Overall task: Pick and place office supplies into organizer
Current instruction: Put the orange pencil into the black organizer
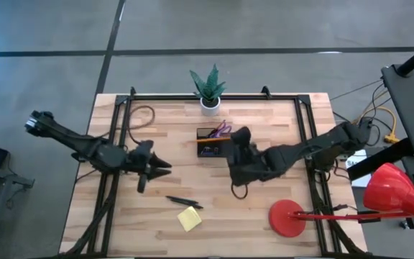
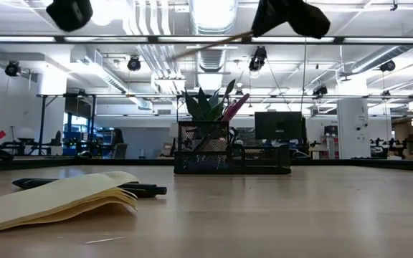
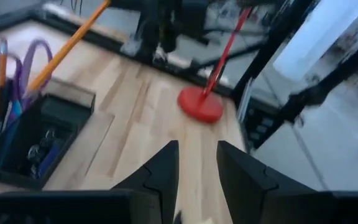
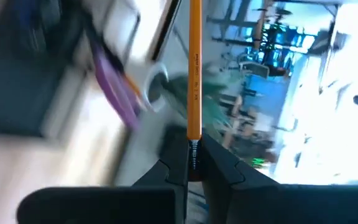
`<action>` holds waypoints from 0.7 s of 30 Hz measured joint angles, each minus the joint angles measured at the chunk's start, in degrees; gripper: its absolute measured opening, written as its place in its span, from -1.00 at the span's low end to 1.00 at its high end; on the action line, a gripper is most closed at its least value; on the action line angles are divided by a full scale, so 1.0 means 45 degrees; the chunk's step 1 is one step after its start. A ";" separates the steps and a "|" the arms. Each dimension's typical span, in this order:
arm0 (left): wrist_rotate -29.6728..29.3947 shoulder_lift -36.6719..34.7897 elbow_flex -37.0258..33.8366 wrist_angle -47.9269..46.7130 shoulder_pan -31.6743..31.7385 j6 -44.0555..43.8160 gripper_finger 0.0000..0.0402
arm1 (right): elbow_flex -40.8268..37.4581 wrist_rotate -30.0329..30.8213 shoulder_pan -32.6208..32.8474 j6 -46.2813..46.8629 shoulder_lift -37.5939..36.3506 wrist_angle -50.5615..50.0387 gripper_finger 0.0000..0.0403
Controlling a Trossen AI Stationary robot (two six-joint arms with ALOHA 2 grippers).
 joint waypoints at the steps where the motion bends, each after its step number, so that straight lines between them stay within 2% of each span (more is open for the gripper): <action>1: -0.0087 -0.0230 0.0000 0.0026 0.0000 0.0007 -0.53 | 0.0256 0.0006 -0.0123 -0.0565 0.0040 -0.0564 -0.94; 5: -0.0115 -0.0759 -0.0010 0.0015 0.0000 0.0128 -0.53 | 0.0923 -0.0399 -0.0788 -0.3116 0.0526 -0.2156 -0.94; 8: -0.0118 -0.0876 -0.0024 -0.0038 0.0000 0.0133 -0.53 | 0.1367 -0.0448 -0.1547 -0.4701 0.0992 -0.2434 -0.94; 13: -0.0114 -0.0636 -0.0039 0.0370 -0.0005 0.0116 -0.53 | 0.2415 -0.0409 -0.2759 -0.5014 0.1810 -0.2313 -0.94; 18: -0.0110 -0.0004 -0.0058 0.1161 -0.0010 0.0451 -0.53 | 0.3205 -0.2028 -0.3404 -0.5281 0.2601 -0.2391 -0.94; 21: -0.0111 0.0320 -0.0058 0.1260 -0.0006 0.1014 -0.53 | 0.3135 -0.2084 -0.3372 -0.5392 0.2852 -0.2349 -0.94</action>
